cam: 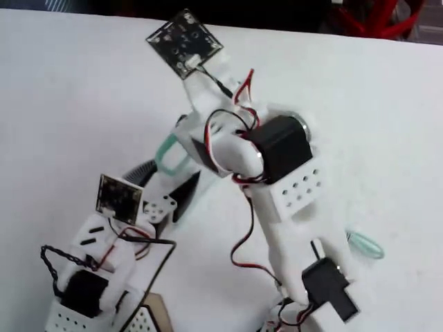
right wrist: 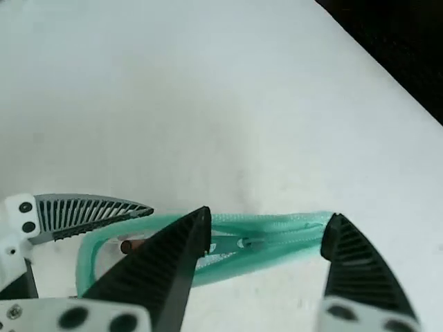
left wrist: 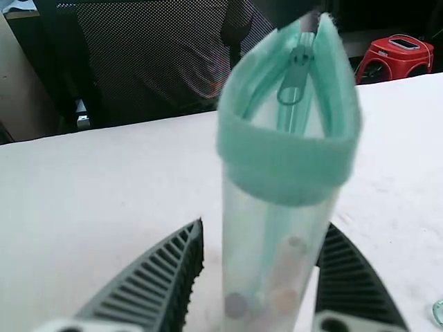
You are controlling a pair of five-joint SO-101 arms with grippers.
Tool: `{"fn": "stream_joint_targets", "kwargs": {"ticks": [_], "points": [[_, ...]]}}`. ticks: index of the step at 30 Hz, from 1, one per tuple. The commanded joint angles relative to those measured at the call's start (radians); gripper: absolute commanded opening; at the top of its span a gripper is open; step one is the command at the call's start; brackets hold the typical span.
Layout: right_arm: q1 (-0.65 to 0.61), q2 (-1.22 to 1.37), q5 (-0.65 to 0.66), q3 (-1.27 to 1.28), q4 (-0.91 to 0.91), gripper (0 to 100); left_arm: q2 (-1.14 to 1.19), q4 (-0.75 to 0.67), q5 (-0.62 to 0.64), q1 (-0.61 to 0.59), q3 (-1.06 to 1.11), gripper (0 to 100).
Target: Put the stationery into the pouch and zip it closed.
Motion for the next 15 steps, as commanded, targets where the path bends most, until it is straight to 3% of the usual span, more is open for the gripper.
{"fn": "stream_joint_targets", "kwargs": {"ticks": [1, 10, 15], "points": [[-0.024, -0.071, 0.061, 0.044, 0.005, 23.8, -0.01, -0.028, -0.008, -0.004, -0.017, 26], [-0.021, -0.15, 0.126, 0.239, 0.002, 20.4, -0.01, -0.029, -0.006, 0.001, -0.017, 26], [-0.004, -0.073, 0.13, 0.152, 0.002, 20.4, -0.01, -0.029, -0.005, -0.002, -0.017, 26]]}}
